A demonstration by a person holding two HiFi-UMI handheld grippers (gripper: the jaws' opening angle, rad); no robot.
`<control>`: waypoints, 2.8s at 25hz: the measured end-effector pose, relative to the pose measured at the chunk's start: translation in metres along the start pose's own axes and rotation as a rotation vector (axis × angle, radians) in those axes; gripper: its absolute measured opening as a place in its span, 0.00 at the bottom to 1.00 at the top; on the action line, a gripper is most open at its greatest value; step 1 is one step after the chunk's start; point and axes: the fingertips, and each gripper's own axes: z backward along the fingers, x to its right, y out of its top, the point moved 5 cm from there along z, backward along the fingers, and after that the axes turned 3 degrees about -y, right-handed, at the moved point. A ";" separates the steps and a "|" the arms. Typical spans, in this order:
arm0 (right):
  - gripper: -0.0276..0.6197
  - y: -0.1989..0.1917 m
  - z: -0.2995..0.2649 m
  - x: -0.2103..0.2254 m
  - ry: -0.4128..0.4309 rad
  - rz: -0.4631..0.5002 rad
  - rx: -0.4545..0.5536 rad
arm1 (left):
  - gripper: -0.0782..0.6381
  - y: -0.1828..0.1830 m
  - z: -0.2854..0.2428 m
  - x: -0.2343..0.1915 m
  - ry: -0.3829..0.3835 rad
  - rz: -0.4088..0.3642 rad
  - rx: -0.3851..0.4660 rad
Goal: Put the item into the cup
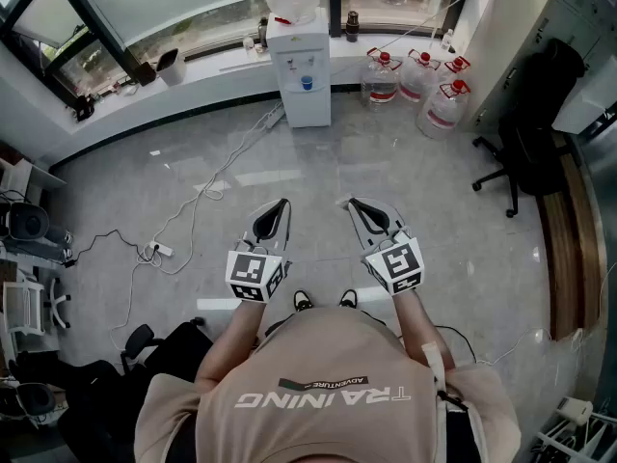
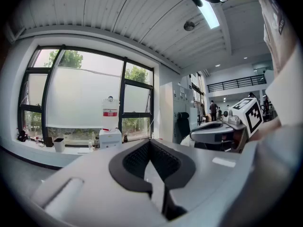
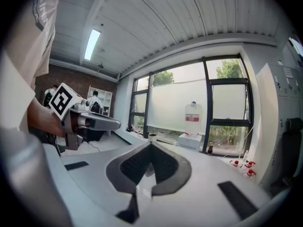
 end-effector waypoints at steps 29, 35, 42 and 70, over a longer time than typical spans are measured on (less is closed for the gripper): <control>0.06 0.010 -0.051 -0.013 -0.102 -0.038 -0.006 | 0.12 0.003 0.001 -0.069 -0.030 0.019 0.023; 0.06 0.011 -0.073 -0.017 -0.153 -0.038 -0.021 | 0.12 -0.011 -0.003 -0.096 -0.072 0.046 0.004; 0.06 -0.001 -0.090 -0.014 -0.174 -0.064 -0.068 | 0.12 -0.028 -0.016 -0.114 -0.097 0.086 -0.034; 0.06 -0.008 -0.250 0.210 0.026 -0.017 -0.022 | 0.12 0.018 -0.257 -0.169 0.072 0.074 -0.023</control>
